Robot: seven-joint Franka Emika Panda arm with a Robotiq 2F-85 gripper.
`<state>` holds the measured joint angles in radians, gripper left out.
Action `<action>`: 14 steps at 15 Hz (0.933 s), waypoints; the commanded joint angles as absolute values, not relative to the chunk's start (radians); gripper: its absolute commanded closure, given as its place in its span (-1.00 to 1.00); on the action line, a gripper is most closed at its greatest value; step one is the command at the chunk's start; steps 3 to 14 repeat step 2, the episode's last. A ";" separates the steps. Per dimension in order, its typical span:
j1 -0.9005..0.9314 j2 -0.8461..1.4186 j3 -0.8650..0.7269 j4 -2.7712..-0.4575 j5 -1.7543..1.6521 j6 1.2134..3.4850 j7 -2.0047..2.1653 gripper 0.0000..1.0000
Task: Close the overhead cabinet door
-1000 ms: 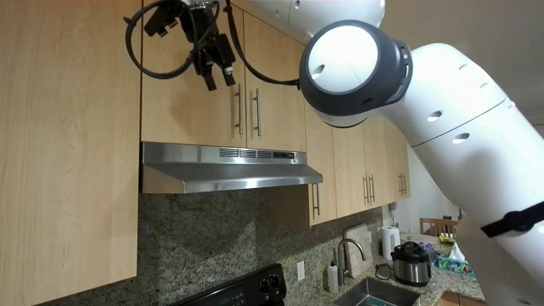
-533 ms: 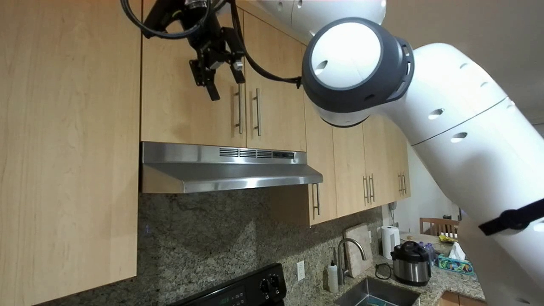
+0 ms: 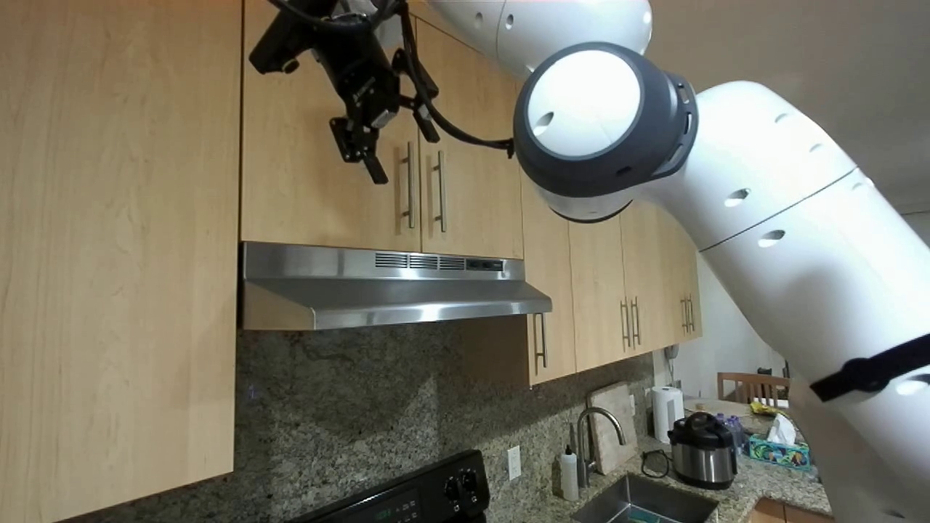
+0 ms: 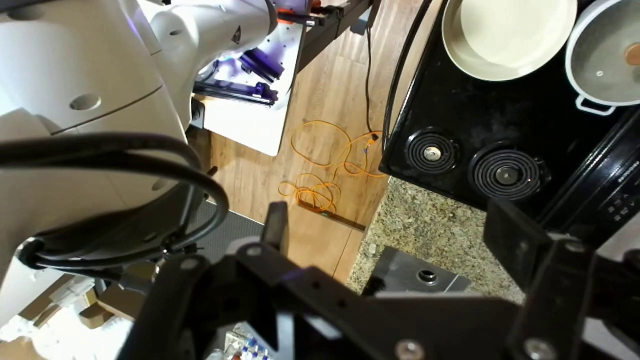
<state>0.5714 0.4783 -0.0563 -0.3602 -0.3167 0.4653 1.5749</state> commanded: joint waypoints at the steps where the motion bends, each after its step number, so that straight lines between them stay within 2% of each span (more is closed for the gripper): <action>1: 0.572 0.478 -0.058 -0.361 -0.317 0.466 1.573 -1.00; 14: 0.573 0.479 -0.058 -0.361 -0.317 0.466 1.573 -1.00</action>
